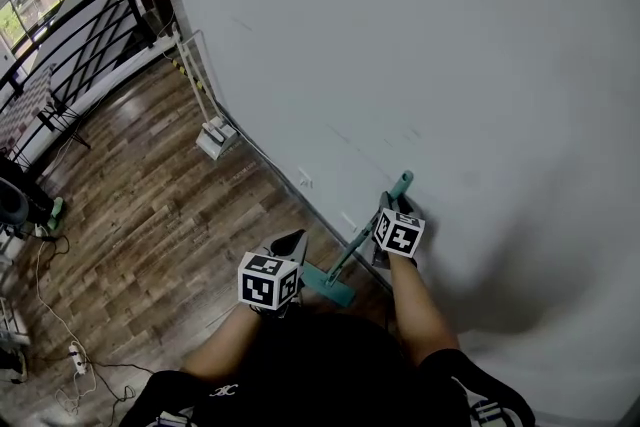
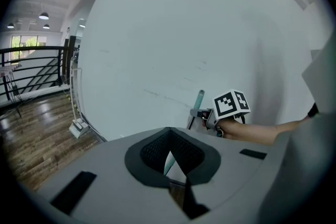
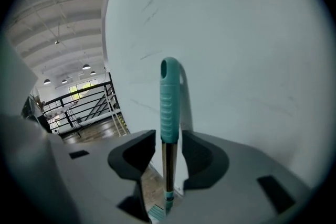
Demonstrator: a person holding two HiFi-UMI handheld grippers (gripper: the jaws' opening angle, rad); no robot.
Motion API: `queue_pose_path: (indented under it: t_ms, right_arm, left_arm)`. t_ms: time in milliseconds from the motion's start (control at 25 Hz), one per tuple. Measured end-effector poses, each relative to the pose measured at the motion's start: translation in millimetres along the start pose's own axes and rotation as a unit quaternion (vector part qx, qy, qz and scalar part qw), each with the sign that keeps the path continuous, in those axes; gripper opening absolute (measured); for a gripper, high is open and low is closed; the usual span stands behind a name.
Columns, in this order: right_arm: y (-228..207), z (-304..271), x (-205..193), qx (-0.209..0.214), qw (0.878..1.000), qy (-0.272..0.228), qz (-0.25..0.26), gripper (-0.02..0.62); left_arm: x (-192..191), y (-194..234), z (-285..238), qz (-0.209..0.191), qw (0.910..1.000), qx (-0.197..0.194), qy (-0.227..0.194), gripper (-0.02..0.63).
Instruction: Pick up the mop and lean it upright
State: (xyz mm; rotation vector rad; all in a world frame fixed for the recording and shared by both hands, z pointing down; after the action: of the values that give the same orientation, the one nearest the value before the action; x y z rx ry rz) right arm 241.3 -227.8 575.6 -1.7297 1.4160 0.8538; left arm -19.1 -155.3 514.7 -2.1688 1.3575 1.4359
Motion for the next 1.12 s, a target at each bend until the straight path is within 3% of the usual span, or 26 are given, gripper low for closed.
queue_pose_path:
  t_ms: [120, 240, 280, 360, 720, 840, 1120]
  right_arm:
    - [0.2, 9.6, -5.6, 0.004, 1.000, -0.013, -0.005, 0.238]
    - [-2.9, 27.4, -8.0, 0.016, 0.999, -0.014, -0.025, 0.243]
    - [-3.5, 34.2, -7.5, 0.024, 0.999, -0.012, -0.031, 0.187]
    - [-2.2, 48.1, -1.7, 0.044, 0.998, -0.015, -0.035, 0.014]
    - [28.6, 121.1, 39.6, 0.118, 0.988, -0.095, 0.032, 0.012]
    - [36.7, 132.9, 34.0, 0.142, 0.984, -0.094, 0.043, 0.012]
    - [33.3, 142.0, 14.9, 0.151, 0.985, -0.071, 0.039, 0.012]
  left_arm:
    - [-0.3, 0.8, -2.8, 0.002, 1.0000, 0.004, -0.002, -0.005]
    - [-2.2, 0.9, -6.4, 0.007, 1.0000, 0.006, 0.000, -0.005]
    - [-3.2, 0.0, -8.1, 0.008, 1.0000, 0.005, 0.001, -0.005]
    - [-3.1, -2.7, -12.5, 0.006, 1.0000, 0.002, 0.003, -0.005]
    - [4.9, -22.0, -24.2, -0.004, 0.9998, -0.017, 0.000, -0.005]
    - [8.6, -29.1, -26.0, -0.006, 0.9998, -0.020, -0.006, -0.005]
    - [12.7, -42.6, -23.3, -0.006, 0.9996, -0.020, -0.017, -0.005]
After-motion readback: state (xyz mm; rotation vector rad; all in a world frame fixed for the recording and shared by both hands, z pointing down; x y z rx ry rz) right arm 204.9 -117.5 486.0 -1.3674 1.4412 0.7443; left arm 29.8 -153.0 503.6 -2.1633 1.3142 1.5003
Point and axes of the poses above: the fingertips, and each gripper's own axes: z backward along the fingers, y to its left, x out of its top, the point moved 5 cm from there along z, backward along the fingers, and after that the axes turned 1 degree about y, right-handed, at the moved point
